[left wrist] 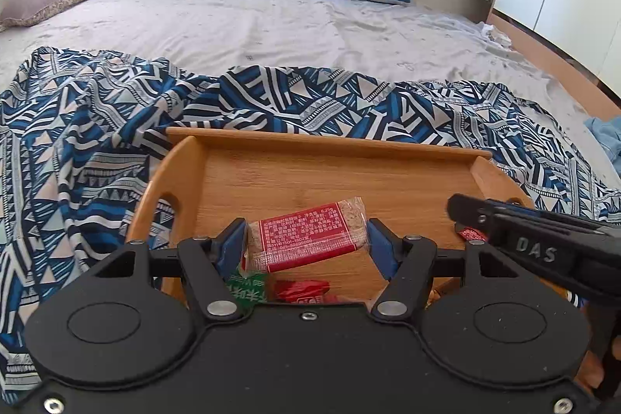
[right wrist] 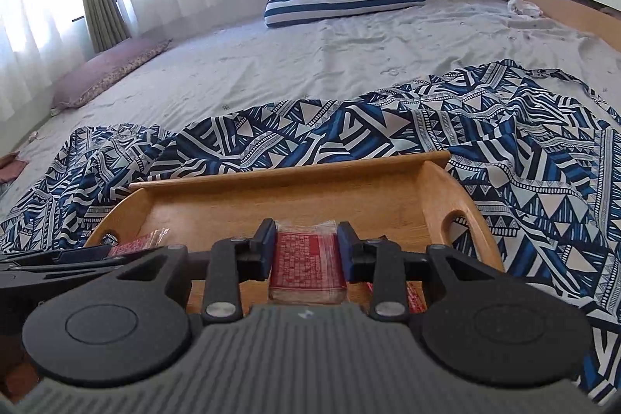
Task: Organize snacks
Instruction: 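Carry the red biscuit packet over the tray with the left tool, then open the left tool to drop the biscuit packet onto the tray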
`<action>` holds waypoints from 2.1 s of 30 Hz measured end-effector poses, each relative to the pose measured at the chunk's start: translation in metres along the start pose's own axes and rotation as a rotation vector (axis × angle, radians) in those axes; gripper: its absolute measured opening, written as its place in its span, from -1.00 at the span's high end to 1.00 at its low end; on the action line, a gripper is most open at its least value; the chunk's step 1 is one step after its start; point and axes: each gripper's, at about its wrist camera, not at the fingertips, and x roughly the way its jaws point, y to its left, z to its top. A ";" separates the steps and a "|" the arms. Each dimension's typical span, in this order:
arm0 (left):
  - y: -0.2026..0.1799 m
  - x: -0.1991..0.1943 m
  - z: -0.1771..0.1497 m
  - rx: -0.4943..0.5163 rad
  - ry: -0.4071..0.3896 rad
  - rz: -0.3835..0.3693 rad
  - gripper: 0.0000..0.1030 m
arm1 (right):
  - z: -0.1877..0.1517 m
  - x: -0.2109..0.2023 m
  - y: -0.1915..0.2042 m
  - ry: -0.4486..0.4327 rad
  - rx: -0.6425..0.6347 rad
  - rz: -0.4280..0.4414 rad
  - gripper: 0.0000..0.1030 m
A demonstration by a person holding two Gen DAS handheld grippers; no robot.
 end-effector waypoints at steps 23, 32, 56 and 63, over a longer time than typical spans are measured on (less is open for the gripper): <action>-0.009 0.024 -0.011 0.050 0.023 0.010 -0.24 | -0.008 0.035 -0.008 0.044 0.021 0.018 0.24; -0.011 0.026 -0.012 0.056 0.020 0.016 -0.24 | -0.015 0.038 -0.012 0.059 0.029 0.012 0.23; -0.009 -0.041 -0.009 0.074 -0.083 0.023 -0.94 | 0.002 -0.022 -0.006 -0.043 0.002 0.055 -0.46; -0.011 -0.083 -0.031 0.111 -0.115 0.011 -0.97 | -0.008 -0.063 -0.003 -0.086 -0.085 0.045 -0.62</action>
